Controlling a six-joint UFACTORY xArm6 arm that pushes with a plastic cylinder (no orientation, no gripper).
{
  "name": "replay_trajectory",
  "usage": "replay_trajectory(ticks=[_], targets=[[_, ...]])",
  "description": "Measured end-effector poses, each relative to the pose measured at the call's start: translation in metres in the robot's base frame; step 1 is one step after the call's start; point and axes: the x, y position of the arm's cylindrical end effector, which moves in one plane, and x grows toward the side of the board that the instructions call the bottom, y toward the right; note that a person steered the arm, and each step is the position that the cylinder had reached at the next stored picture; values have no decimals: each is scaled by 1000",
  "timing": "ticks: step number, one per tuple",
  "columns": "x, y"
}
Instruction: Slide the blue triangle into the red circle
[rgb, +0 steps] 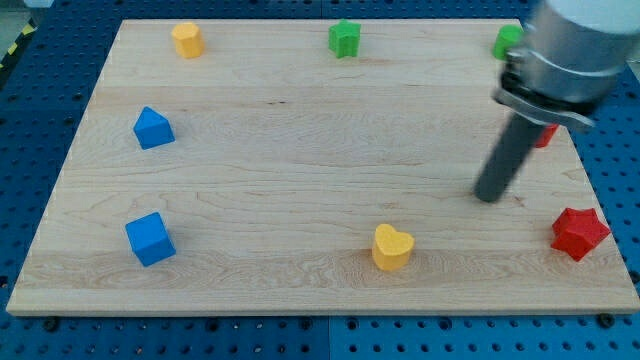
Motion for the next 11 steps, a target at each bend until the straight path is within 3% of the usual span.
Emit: replay_trajectory(ticks=[2,5,6,7,8,9,11], targets=[[-36,-146],[-41,-400],[-78,-422],[-90,-362],[-83,-258],[-85,-232],[-87,-340]])
